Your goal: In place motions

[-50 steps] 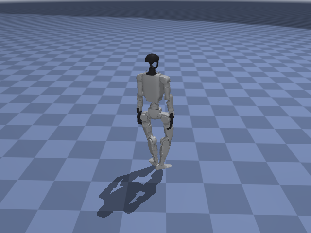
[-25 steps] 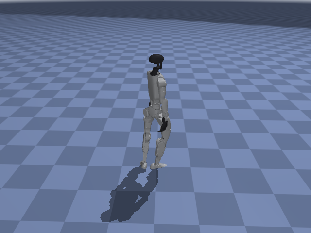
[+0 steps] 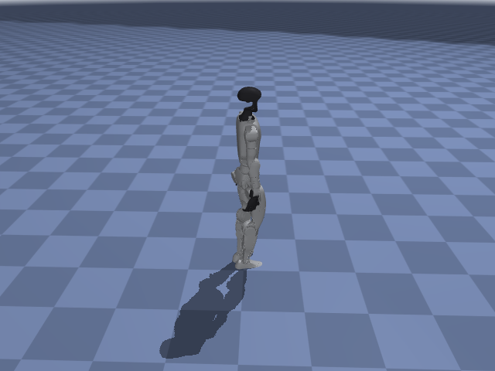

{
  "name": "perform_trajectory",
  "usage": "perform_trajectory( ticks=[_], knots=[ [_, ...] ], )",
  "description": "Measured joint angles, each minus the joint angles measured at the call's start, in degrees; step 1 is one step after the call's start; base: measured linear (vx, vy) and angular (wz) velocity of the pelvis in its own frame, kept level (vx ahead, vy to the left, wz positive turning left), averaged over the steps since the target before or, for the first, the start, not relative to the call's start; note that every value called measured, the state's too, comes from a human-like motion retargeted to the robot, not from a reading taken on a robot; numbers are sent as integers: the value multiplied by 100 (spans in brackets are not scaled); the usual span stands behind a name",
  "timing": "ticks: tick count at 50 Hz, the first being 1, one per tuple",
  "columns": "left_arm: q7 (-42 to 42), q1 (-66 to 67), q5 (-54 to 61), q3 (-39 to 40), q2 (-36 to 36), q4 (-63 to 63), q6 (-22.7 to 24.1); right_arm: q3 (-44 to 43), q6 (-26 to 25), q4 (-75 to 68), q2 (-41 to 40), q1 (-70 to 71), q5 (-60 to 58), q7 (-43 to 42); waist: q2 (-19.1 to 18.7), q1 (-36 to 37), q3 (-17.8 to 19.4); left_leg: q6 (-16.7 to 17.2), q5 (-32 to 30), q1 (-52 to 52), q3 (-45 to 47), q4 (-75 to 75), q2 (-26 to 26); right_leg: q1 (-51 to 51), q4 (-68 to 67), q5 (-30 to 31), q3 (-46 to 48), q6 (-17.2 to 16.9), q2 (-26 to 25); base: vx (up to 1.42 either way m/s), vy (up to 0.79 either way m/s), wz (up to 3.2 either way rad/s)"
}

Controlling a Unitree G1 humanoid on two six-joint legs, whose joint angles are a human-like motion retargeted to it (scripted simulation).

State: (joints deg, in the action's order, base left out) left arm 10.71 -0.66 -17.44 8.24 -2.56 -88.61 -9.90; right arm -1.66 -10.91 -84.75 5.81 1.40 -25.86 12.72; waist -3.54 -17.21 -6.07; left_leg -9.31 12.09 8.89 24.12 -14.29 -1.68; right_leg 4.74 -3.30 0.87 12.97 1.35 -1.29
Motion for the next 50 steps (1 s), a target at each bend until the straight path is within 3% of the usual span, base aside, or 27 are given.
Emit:
perform_trajectory(
  ticks=[4,15,22,25,27,30,32,35,38,42,50],
  knots=[
    [137,12,-98,8,-131,53,-64,-148,51,-102,-40,-63,419,-82,159,78,201,7,-53,-211,-19,159,-115,-142,-11,-13,10,-3,79,-10,9,3],
    [199,386,173,389,-162,188,-13,28,37,73,-4,-6,205,-6,119,254,-2,-87,8,-62,-186,401,-275,109,-112,-41,-115,-74,111,-8,6,-7],
    [124,503,69,223,-140,423,42,198,89,155,-107,186,529,-49,-34,241,15,-107,-65,431,-914,311,-250,593,-913,-313,-157,-236,103,-22,6,47],
    [75,455,-124,65,-173,537,72,283,111,91,-149,203,653,-62,-46,35,182,-138,-230,575,-1423,240,-305,727,-1209,-244,-1302,-205,-72,-26,5,209],
    [90,382,-251,-19,-180,574,64,277,155,13,-141,176,650,-33,-36,-118,265,-161,-367,699,-1829,146,-421,686,-1234,-352,-2260,-368,-228,-31,5,275],
    [102,275,-273,-95,-142,624,87,214,283,-78,-83,53,606,9,-35,-185,294,-239,-588,887,-2404,44,-676,571,-1129,-611,-2371,-312,-233,-34,8,302],
    [115,194,-141,-162,-88,696,126,192,347,-119,10,-101,645,11,125,224,322,-357,-873,995,-2569,55,-926,444,-973,-685,-908,23,250,-44,13,266],
    [117,151,38,-165,-21,854,183,222,385,-161,123,-200,614,-49,380,990,466,-517,-1148,1054,-2528,245,-1196,300,-886,-774,-583,6,439,-69,13,211],
    [89,121,260,-72,-34,903,247,266,377,-139,190,-231,381,-81,470,1218,636,-569,-849,1190,-2462,350,-1277,138,-805,-865,568,-87,820,-74,-10,299],
    [115,150,356,106,-149,766,173,247,380,-73,262,-322,141,-111,457,1192,662,-420,-90,1224,-628,561,-809,-196,-628,-1051,1979,-227,1019,-71,-16,382],
    [-49,359,406,358,-388,396,45,-39,378,-74,342,-542,144,-86,574,1141,386,531,512,906,2969,229,215,-811,-215,-1244,4590,-640,1076,-55,-25,381]
  ],
)
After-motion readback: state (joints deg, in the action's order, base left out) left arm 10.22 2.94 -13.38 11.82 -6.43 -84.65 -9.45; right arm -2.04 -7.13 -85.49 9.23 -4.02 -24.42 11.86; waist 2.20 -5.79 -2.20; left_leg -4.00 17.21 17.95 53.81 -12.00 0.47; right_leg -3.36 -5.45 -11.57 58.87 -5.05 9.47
